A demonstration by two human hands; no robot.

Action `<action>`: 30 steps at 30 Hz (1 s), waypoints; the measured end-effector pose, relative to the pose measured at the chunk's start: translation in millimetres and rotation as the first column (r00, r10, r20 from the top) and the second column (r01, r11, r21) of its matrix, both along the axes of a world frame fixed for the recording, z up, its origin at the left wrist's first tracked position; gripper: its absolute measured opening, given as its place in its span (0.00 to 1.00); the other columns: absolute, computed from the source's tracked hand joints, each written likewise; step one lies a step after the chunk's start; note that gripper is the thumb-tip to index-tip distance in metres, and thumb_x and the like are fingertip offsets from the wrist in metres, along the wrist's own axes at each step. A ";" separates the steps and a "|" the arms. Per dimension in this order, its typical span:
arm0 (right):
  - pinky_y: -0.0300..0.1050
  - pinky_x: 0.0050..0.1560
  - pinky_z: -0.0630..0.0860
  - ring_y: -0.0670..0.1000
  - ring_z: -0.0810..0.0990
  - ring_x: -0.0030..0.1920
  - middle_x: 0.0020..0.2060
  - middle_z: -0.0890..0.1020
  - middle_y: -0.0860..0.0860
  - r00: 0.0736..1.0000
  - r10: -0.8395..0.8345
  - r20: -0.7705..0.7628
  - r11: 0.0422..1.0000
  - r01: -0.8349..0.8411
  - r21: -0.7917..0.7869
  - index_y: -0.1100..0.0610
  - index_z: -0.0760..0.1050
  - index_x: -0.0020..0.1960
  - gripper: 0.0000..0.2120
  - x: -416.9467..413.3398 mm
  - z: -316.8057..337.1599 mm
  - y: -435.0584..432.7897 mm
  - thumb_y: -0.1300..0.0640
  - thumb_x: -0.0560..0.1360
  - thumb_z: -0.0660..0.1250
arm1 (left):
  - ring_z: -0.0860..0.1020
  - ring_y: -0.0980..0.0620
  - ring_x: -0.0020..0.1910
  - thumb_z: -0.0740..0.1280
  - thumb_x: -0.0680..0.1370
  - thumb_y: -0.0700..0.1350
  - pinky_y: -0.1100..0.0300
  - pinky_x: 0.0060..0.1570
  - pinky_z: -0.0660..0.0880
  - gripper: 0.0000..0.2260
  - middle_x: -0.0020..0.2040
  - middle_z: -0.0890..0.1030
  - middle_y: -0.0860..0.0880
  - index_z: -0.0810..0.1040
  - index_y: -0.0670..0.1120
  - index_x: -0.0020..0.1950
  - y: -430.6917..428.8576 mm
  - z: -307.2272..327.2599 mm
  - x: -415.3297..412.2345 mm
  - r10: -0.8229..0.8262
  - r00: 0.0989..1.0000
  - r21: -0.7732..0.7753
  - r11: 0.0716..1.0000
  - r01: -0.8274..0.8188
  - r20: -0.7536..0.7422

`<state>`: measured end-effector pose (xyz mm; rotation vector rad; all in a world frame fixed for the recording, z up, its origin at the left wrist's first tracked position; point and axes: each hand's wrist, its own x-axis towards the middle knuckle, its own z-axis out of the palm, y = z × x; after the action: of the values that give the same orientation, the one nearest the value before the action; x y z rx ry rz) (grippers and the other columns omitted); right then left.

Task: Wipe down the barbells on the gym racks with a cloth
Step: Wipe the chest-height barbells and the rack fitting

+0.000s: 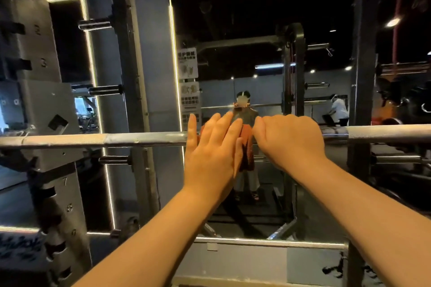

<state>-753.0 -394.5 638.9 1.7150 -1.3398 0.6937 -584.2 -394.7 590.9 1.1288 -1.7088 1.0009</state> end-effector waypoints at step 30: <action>0.45 0.29 0.51 0.47 0.60 0.26 0.27 0.64 0.47 0.999 0.045 0.028 0.998 -0.044 -0.048 0.51 0.59 0.35 0.24 -2.9 -3.7 -2.3 0.47 0.76 0.29 | 0.62 0.43 0.79 0.46 0.85 0.54 0.41 0.79 0.52 0.24 0.76 0.70 0.43 0.76 0.45 0.69 6.5 16.3 -16.9 0.018 0.999 0.226 0.974 -0.008 -0.044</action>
<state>-755.9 -396.8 635.2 1.7073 -1.2979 0.7722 -601.0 -388.2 607.2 1.2990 -1.8142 0.7963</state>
